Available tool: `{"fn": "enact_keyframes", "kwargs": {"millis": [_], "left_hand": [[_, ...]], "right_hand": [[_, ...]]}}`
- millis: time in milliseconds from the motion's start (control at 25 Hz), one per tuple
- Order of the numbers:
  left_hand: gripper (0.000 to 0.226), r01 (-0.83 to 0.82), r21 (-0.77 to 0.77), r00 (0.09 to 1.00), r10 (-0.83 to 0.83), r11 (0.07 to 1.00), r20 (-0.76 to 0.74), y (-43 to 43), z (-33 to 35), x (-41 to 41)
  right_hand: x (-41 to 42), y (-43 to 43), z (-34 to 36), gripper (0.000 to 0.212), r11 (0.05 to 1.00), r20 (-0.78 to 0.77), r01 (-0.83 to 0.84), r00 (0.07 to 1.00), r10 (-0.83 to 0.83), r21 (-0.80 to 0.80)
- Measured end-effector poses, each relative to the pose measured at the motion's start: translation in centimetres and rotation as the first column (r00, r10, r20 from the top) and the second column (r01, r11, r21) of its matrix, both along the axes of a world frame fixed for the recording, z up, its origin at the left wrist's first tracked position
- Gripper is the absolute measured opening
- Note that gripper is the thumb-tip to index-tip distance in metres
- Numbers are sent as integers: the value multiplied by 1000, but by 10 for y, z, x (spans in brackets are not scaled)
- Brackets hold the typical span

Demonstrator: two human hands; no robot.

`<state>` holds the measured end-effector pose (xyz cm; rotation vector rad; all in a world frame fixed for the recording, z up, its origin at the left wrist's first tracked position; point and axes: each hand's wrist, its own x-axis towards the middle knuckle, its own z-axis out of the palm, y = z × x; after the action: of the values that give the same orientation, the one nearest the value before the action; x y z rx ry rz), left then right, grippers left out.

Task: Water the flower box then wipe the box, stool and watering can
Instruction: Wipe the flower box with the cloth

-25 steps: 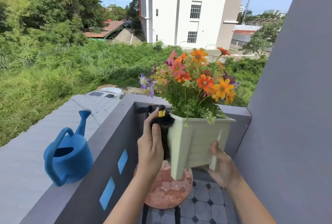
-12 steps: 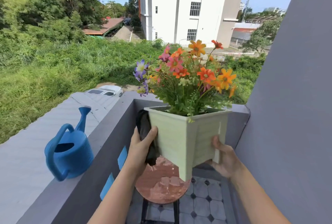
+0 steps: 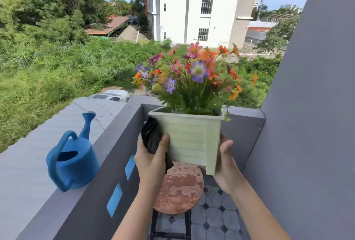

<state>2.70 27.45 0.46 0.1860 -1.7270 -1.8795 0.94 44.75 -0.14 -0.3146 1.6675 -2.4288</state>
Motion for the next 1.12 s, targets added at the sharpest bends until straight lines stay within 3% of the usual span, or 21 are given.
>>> {"fn": "enact_keyframes", "kwargs": {"millis": [80,160,280,400,520,680,880,1040,1120], "left_hand": [[43,-25,-101,1000,23,995,-18,7,-1,6],[53,-81,-201,997,76,976,-32,15,-3,14],[60,-81,-384,994,46,920,-99,27,-8,25],[50,-44,-605,974,-99,795,-202,32,1,29],[42,115,-511,951,-244,852,-192,26,29,13],[36,139,-283,983,-166,949,-76,8,34,-13],[33,124,-452,927,-266,883,-265,8,26,3],[26,92,-373,963,-177,923,-202,-1,31,-9],[24,91,-416,943,-212,905,-255,4,29,-3]], "right_hand": [[5,-1,1,119,996,22,-33,999,31,77],[2,1,-5,110,990,48,44,998,-51,133],[-2,9,-13,100,987,64,145,987,-149,65],[1,17,-13,97,993,104,113,989,-109,-31],[-2,28,-11,103,995,150,90,985,-83,-38],[0,35,-9,101,997,125,55,991,-47,-61],[-2,38,-7,96,995,100,66,993,-59,-73],[-2,34,-8,95,999,78,54,995,-53,-2],[-2,31,-11,95,997,94,72,993,-71,-4]]}}
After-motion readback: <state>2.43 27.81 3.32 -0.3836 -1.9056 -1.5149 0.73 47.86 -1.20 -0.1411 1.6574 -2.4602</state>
